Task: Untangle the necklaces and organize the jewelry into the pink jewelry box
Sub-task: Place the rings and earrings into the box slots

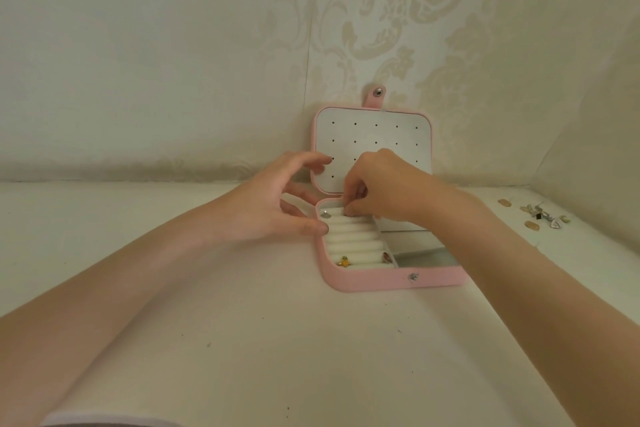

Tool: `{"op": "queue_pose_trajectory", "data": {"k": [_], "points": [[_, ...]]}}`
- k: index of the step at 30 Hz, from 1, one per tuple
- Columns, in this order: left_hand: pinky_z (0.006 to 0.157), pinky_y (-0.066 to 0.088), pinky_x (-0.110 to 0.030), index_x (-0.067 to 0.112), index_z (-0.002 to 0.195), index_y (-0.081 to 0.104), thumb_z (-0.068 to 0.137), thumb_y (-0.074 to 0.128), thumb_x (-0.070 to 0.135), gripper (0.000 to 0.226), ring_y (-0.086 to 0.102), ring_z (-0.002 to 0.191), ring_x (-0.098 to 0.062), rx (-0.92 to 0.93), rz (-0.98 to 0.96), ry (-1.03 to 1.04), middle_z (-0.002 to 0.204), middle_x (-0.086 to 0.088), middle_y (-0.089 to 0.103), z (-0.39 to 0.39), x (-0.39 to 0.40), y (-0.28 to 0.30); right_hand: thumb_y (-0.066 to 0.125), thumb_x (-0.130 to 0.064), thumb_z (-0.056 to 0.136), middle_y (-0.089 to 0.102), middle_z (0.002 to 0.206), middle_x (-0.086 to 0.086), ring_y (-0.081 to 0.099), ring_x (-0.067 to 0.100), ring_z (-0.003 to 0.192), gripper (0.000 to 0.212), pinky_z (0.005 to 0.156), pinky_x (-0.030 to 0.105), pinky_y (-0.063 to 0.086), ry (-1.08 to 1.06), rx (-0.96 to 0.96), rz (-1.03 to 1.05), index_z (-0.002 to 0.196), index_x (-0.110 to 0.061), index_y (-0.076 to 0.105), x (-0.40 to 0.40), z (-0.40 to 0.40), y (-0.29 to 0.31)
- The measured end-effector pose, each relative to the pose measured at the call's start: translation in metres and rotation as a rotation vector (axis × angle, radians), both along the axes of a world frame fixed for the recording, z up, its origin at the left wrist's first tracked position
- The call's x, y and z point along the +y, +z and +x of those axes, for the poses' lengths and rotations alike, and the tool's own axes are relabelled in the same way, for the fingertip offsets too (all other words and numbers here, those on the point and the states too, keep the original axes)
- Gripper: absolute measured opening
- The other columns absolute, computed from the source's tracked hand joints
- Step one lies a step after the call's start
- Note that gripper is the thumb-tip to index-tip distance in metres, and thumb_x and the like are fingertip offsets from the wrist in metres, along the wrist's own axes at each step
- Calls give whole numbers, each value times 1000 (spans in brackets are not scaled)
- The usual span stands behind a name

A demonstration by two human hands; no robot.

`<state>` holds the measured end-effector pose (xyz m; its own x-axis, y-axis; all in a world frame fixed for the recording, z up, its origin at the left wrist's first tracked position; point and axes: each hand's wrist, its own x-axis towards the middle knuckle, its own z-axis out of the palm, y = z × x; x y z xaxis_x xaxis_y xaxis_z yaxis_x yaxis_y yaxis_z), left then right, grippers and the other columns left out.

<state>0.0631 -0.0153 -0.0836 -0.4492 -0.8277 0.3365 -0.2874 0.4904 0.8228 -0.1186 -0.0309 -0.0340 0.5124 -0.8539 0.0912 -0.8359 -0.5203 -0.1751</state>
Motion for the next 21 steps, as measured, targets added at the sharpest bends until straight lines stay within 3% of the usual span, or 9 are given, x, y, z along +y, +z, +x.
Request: {"op": "queue_pose_trajectory", "data": {"k": [4,9,12,15,18,21], "points": [[79,54,-25,45,120,40,59,83,31,76,59,100,1,-16,15,-12,120,7,49,0,-2,-1,66,-1,79,57,49,-10,50,-2,39,10,52,7,43,-22,-123,98,79,-7,74,2,-10,2],[76,53,-21,45,118,43,54,74,45,71,59,98,-1,-36,2,-23,108,13,55,-1,-3,-3,66,-5,81,65,59,-5,55,-2,45,10,56,12,49,-55,-207,103,77,-11,73,12,-23,20],[79,44,-11,45,115,46,64,62,54,55,51,98,3,-207,-177,60,100,23,59,-2,0,-4,70,-13,79,69,63,0,58,3,52,8,54,12,46,-27,-79,314,73,-12,73,29,-30,35],[80,32,-3,36,112,59,72,48,51,44,41,93,7,-298,-399,152,95,24,61,-11,3,-6,72,-13,79,69,68,1,58,3,56,5,56,11,45,-28,47,455,78,-9,74,42,-29,37],[86,28,-3,26,113,65,77,40,47,49,39,93,-4,-373,-483,152,97,16,59,-23,4,-9,74,-15,76,73,77,4,61,4,60,6,59,10,47,-77,91,441,82,-12,75,48,-27,31],[88,27,-2,21,120,61,78,33,48,58,42,98,-5,-409,-418,83,106,8,54,-27,5,-13,74,-15,74,73,75,2,59,4,55,6,51,6,43,-111,95,328,80,-16,74,55,-25,23]]}}
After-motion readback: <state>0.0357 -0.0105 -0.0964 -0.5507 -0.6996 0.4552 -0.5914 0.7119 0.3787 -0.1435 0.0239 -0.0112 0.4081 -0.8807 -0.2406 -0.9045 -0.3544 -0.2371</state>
